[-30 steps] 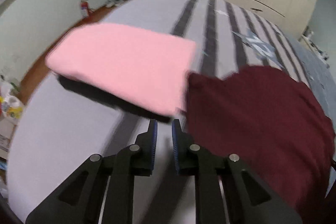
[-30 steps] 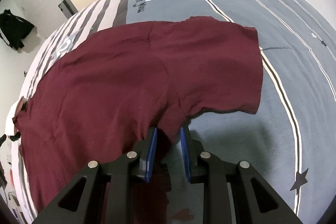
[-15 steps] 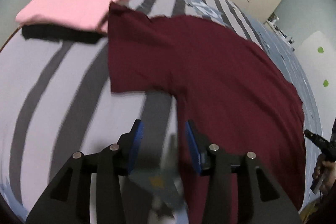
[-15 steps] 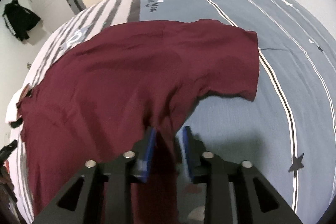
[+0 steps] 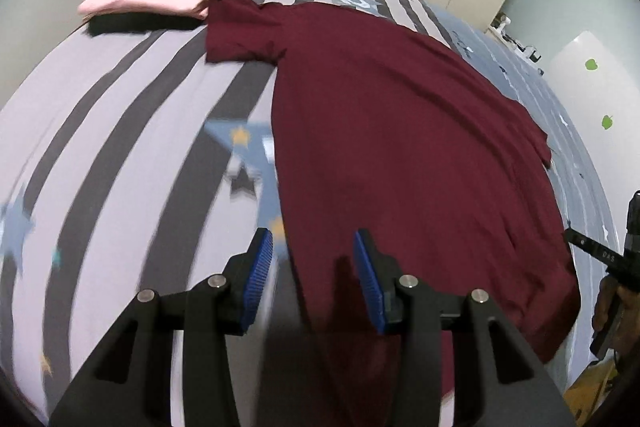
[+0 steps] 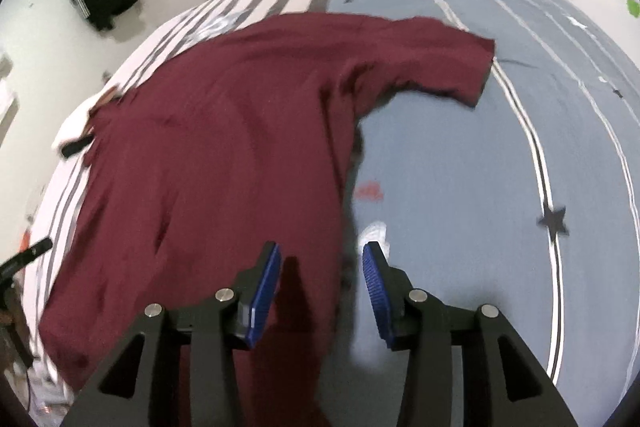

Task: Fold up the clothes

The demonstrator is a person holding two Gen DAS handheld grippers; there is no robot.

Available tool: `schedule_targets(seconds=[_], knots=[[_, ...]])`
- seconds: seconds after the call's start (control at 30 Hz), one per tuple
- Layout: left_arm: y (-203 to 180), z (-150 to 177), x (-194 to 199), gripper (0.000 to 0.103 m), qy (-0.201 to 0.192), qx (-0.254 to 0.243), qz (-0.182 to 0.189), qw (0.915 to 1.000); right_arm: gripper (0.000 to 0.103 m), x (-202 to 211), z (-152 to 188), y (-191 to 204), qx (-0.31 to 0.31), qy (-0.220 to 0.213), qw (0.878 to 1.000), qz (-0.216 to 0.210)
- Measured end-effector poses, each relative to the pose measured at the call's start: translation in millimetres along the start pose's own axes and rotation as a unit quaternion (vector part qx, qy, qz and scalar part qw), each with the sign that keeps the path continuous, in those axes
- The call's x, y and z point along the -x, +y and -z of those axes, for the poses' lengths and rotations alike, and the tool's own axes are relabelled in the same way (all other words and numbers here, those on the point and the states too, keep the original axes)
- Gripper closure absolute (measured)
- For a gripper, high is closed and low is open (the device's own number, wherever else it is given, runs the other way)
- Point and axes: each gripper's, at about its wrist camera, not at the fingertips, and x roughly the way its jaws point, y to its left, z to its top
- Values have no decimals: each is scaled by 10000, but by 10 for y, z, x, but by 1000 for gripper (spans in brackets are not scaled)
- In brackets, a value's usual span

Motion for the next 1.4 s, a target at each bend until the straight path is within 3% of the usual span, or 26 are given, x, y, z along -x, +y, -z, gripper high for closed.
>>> schedule_targets(seconds=[0.17,0.3,0.4,0.57,0.77,0.83,0.87,0.9,0.93,0.97,1.13,1.2,1.27,1.33,1.4], knots=[[-6,608,300,63,53,508,-30,9987,63,248,463,-50,36,155,9991,-403],[-5,975,495,60,120,477,0,9988,62,388,791,9,228,276,9975,-605],[27,1166,534,59,221,498,7,9985,52,468,975,49,383,286,9969,-622],[19,1268,365,59,390,407,173,9983,48,369,1210,-18,252,487,9970,-546],[-111,1166,294,59,381,131,441,9982,47,109,1284,141,71,654,9955,-688],[-154,1132,270,72,378,39,530,9979,46,72,1286,260,184,606,9957,-669],[-176,1115,259,93,376,-7,575,9976,48,57,1279,309,221,593,9953,-729],[-197,1098,247,99,375,-53,619,9974,61,40,1274,356,254,586,9948,-797],[-219,1081,235,100,373,-99,664,9970,84,58,1256,370,245,564,9947,-824],[-239,1062,231,101,364,-142,708,9967,91,87,1234,373,222,536,9948,-837],[-40,671,1158,102,-513,-5,856,9950,94,535,1093,296,77,150,9954,-948],[115,587,1426,102,-549,98,748,9956,95,936,997,188,-21,-143,9941,-1079],[267,510,1684,102,-577,188,637,9961,95,1215,938,77,-54,-115,9931,-1168],[310,663,1649,101,-327,-111,406,9986,94,1391,931,-17,-67,57,9930,-1176],[363,811,1532,98,-76,-48,215,9997,93,1363,1088,-54,60,329,9942,-1017]])
